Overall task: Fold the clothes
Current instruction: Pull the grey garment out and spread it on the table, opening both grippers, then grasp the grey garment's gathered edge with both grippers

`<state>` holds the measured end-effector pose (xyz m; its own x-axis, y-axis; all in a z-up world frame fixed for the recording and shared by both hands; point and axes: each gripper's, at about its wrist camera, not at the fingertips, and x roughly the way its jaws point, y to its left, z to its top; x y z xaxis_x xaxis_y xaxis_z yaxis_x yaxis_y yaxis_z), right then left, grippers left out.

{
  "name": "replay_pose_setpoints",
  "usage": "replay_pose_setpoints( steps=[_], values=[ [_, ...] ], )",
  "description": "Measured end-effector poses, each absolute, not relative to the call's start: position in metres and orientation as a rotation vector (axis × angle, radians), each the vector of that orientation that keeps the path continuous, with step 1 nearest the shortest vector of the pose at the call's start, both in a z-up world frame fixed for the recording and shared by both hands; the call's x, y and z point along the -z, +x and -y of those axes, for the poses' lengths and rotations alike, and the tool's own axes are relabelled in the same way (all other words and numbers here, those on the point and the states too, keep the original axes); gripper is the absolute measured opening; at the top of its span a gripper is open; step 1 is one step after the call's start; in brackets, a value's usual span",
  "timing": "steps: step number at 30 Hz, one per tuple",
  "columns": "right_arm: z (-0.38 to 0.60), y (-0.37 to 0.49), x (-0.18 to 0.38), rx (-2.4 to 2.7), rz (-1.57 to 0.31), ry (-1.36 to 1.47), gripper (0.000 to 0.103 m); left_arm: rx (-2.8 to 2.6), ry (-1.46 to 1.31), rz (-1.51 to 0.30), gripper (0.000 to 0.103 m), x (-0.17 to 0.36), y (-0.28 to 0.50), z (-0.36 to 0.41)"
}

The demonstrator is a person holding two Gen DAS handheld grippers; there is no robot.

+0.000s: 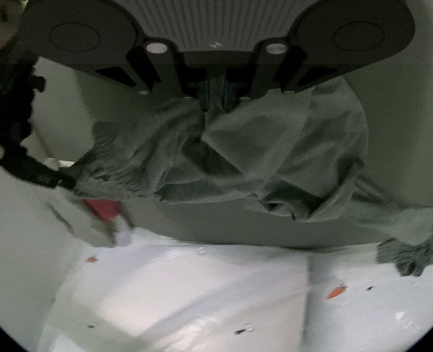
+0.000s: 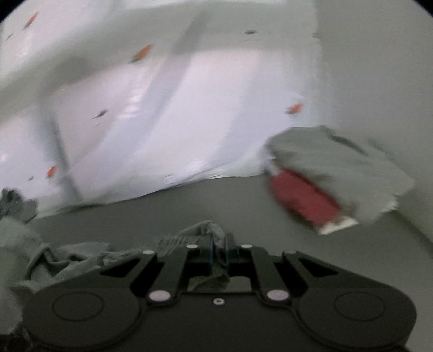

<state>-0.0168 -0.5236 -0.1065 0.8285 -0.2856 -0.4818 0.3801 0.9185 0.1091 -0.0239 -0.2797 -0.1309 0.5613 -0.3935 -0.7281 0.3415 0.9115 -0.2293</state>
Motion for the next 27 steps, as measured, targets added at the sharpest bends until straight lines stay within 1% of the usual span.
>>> replay_pose_setpoints(
  steps=[4, 5, 8, 9, 11, 15, 21, 22, 24, 27],
  values=[
    [0.54, -0.019, 0.117, 0.385, -0.52, 0.208, 0.01, 0.402, -0.052, -0.868, 0.015, 0.125, -0.031, 0.283],
    [0.541, -0.016, 0.121, 0.392, -0.538, 0.222, 0.013, 0.377, -0.048, -0.868, 0.017, 0.125, -0.032, 0.279],
    [0.542, -0.019, 0.129, 0.411, -0.562, 0.21, 0.015, 0.303, -0.067, -0.877, 0.023, 0.125, -0.027, 0.262],
    [0.541, -0.02, 0.13, 0.409, -0.563, 0.21, 0.023, 0.276, -0.072, -0.878, 0.025, 0.124, -0.025, 0.255],
    [0.538, -0.018, 0.132, 0.401, -0.562, 0.225, 0.03, 0.227, -0.072, -0.882, 0.028, 0.122, -0.019, 0.245],
    [0.524, -0.006, 0.139, 0.372, -0.584, 0.254, 0.03, 0.16, -0.066, -0.885, 0.041, 0.12, -0.004, 0.223],
    [0.494, 0.027, 0.154, 0.362, -0.635, 0.339, 0.033, 0.149, -0.005, -0.902, 0.045, 0.12, 0.02, 0.196],
    [0.488, 0.033, 0.156, 0.363, -0.643, 0.352, 0.034, 0.151, 0.005, -0.907, 0.045, 0.12, 0.027, 0.193],
    [0.475, 0.046, 0.16, 0.359, -0.652, 0.371, 0.04, 0.16, 0.025, -0.912, 0.05, 0.122, 0.042, 0.186],
    [0.454, 0.068, 0.168, 0.352, -0.668, 0.382, 0.045, 0.18, 0.06, -0.917, 0.054, 0.126, 0.069, 0.178]
  ],
)
